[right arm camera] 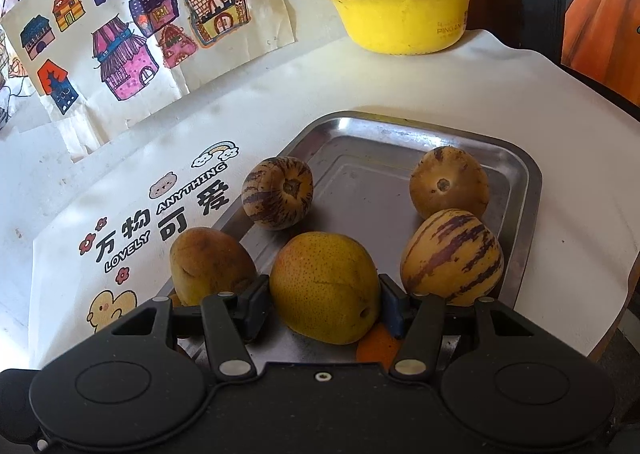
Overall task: Organize fruits
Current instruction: 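Lower the pear and small orange onto the tray and open both tools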
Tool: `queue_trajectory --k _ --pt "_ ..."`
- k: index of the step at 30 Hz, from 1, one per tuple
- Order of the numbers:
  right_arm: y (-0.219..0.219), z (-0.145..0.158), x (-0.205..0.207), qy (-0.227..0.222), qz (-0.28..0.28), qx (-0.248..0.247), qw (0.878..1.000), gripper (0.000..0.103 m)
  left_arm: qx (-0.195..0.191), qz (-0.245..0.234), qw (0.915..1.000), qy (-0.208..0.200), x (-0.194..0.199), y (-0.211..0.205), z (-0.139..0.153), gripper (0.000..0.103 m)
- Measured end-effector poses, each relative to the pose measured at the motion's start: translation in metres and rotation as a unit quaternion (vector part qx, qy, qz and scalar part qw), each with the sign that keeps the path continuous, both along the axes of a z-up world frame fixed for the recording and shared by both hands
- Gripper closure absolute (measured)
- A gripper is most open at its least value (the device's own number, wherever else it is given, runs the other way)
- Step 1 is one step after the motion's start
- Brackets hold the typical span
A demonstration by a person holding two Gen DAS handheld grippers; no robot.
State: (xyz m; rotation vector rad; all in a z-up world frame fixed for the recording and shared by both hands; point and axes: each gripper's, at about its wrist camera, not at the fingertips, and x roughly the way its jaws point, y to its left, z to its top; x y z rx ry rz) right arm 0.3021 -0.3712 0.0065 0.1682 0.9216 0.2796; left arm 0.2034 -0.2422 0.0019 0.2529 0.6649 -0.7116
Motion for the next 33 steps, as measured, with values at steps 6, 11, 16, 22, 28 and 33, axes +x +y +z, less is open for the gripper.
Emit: queue_trajectory --k 6,11,16,22,28,33 --pt "0.000 0.000 0.000 0.000 0.000 0.000 1.000 0.044 0.001 0.000 1.0000 0.000 0.000 0.000 0.000 0.067" --pt "0.000 0.000 -0.001 0.000 -0.002 0.001 1.000 0.044 -0.003 0.000 1.0000 0.005 0.001 0.001 0.000 0.062" --pt "0.000 0.001 -0.001 0.000 -0.002 0.001 1.000 0.044 -0.007 0.003 0.9999 0.011 0.003 0.002 0.000 0.062" --pt "-0.005 0.002 -0.003 0.002 -0.011 0.006 1.000 0.041 -0.011 0.005 0.9997 0.020 0.005 0.003 0.000 0.057" --pt "-0.011 0.008 -0.011 0.001 -0.014 0.010 1.000 0.038 -0.013 0.002 0.9998 0.016 -0.001 0.002 0.004 0.049" --pt "-0.013 0.016 -0.019 -0.005 -0.010 0.010 1.000 0.030 -0.018 0.004 0.9998 0.007 -0.005 0.005 0.012 0.040"
